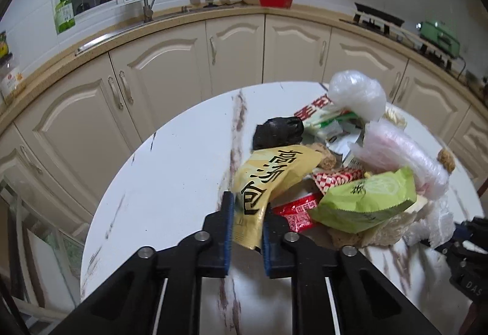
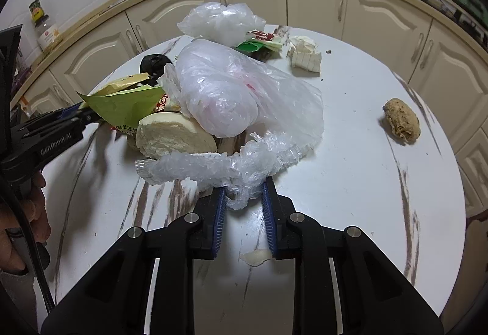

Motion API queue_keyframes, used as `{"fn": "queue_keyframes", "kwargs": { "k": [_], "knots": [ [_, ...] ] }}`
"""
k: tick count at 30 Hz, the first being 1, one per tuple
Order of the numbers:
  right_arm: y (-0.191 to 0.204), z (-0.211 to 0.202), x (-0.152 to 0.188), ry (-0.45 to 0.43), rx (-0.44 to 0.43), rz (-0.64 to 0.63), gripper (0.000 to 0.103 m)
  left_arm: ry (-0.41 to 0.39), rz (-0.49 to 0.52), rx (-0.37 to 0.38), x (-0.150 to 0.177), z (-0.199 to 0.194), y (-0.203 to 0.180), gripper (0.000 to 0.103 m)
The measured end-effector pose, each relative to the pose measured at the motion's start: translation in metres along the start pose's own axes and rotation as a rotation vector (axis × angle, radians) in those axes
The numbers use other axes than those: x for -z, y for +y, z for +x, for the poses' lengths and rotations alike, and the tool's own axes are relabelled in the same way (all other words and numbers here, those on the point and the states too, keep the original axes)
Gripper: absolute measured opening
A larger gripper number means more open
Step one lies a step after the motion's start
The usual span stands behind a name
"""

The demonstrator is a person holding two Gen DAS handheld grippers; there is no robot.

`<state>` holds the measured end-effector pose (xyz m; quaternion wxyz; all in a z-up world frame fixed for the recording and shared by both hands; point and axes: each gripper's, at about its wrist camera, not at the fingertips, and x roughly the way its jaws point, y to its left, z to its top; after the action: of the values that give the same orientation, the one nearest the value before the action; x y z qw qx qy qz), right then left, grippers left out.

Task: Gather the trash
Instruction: 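Grasp the yellow snack bag with the left tool while the right tool grasps the bubble wrap, then carry the yellow bag and bubble wrap over to the blue bin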

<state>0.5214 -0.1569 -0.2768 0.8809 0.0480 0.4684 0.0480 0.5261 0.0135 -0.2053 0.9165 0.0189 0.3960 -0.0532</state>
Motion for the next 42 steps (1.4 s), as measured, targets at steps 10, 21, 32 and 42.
{"fn": "queue_keyframes", "kwargs": {
  "k": [10,21,32,42],
  "knots": [
    [-0.004,-0.015,0.005,-0.022,-0.007,0.016,0.020,-0.009,-0.082,0.043,0.011,-0.020,0.011,0.005],
    [-0.013,-0.046,0.016,-0.069,-0.012,0.038,0.018,-0.056,-0.123,0.055,0.045,-0.085,0.011,0.005],
    [-0.020,-0.099,0.028,-0.167,-0.025,0.061,0.018,-0.185,-0.082,0.083,0.059,-0.180,-0.024,0.005],
    [-0.047,-0.173,0.042,-0.303,-0.024,0.080,0.018,-0.300,0.030,0.161,0.063,-0.248,-0.094,0.005]
  ]
}}
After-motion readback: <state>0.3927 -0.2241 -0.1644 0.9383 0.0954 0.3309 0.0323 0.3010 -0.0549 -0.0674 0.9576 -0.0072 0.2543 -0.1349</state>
